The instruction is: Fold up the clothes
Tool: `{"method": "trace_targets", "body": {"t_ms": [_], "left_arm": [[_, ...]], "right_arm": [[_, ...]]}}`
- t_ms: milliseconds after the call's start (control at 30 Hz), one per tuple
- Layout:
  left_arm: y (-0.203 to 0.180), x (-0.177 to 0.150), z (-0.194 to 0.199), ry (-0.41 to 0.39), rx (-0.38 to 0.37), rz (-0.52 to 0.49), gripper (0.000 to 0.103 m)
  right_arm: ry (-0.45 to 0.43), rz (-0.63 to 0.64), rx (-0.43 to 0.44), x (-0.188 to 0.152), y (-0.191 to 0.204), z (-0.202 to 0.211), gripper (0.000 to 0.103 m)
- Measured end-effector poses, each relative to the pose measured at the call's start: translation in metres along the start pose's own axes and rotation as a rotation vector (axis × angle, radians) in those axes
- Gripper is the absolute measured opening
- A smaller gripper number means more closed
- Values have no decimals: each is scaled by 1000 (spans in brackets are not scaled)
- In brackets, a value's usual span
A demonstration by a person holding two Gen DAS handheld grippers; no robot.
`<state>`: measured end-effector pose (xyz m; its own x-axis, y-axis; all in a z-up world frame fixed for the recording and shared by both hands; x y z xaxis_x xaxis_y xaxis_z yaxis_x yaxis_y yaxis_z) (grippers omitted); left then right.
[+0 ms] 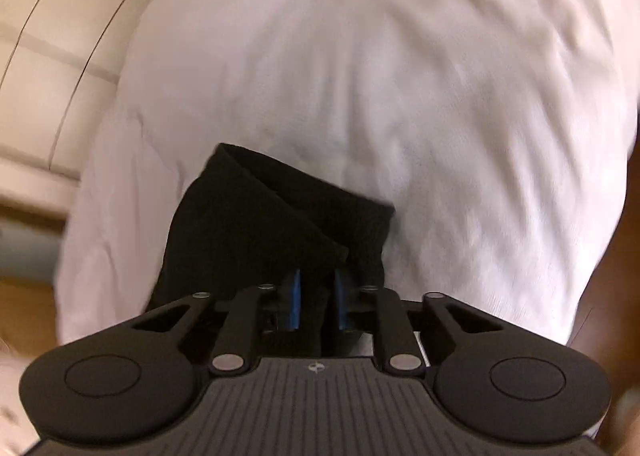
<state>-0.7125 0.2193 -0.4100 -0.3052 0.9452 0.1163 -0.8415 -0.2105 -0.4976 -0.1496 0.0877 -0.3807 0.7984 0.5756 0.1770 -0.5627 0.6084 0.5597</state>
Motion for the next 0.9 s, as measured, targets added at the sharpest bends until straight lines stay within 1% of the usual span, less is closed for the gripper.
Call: {"method": "trace_targets", "body": {"t_ms": [33,100,133,200,233,267,300,333,367,400,433,500,533,567,600,667,733,767,900], "left_arm": [[-2,-1,5,-15,10,-22,3],[-7,-4,15,-47,21,-67,2],[-9,-6,21,-64,25,-88,2],[-14,-10,31,-99,40,-129,2],[-16,-14,32,-110,52,-146,2],[-17,-20,31,-107,67,-164,2],[-18,-25,28,-103,85,-182,2],[-16,-32,23,-93,120,-207,2],[-15,-38,16,-83,157,-232,3],[-10,-43,6,-68,209,-254,3],[-7,-47,0,-56,240,-267,4],[-9,-49,3,-71,249,-279,6],[-11,-48,9,-73,237,-275,10],[-12,-47,16,-75,226,-272,12],[-12,-47,24,-80,223,-277,12],[-10,-46,40,-85,227,-292,14],[-4,-41,55,-83,245,-302,14],[2,-36,62,-85,252,-297,14],[37,-9,84,-91,291,-229,14]], "right_arm": [[-20,58,-19,2,7,7,13],[-67,156,-23,-2,24,27,13],[-89,198,-14,2,33,34,13],[-136,268,31,8,49,47,12],[-159,299,53,10,56,53,12],[-172,320,56,10,57,57,12],[-163,323,34,9,51,52,12],[-151,324,7,8,44,48,12],[-126,313,-40,4,30,40,12],[-80,286,-102,0,11,26,11],[-38,254,-154,-5,-5,14,8],[26,171,-201,-12,-23,3,8],[46,138,-219,-15,-28,1,11],[24,145,-221,-14,-21,8,17],[-14,193,-226,-14,-7,17,23],[-82,292,-229,-15,23,34,54],[-62,414,-185,-29,61,34,55],[-17,455,-154,-41,78,27,54],[152,532,-31,-103,133,-15,52]]}}
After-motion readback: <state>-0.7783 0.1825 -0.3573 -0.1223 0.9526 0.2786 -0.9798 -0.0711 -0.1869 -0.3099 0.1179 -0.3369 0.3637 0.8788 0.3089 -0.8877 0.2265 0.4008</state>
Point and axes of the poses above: each gripper's, at about its wrist camera, not at the fingertips, and z roughly against the way its jaws point, y to its left, x to its top, the point moved 10 cm from there along -z, roughly the way its jaws point, and after that the axes turned 6 degrees about y, right-handed, at the moved point
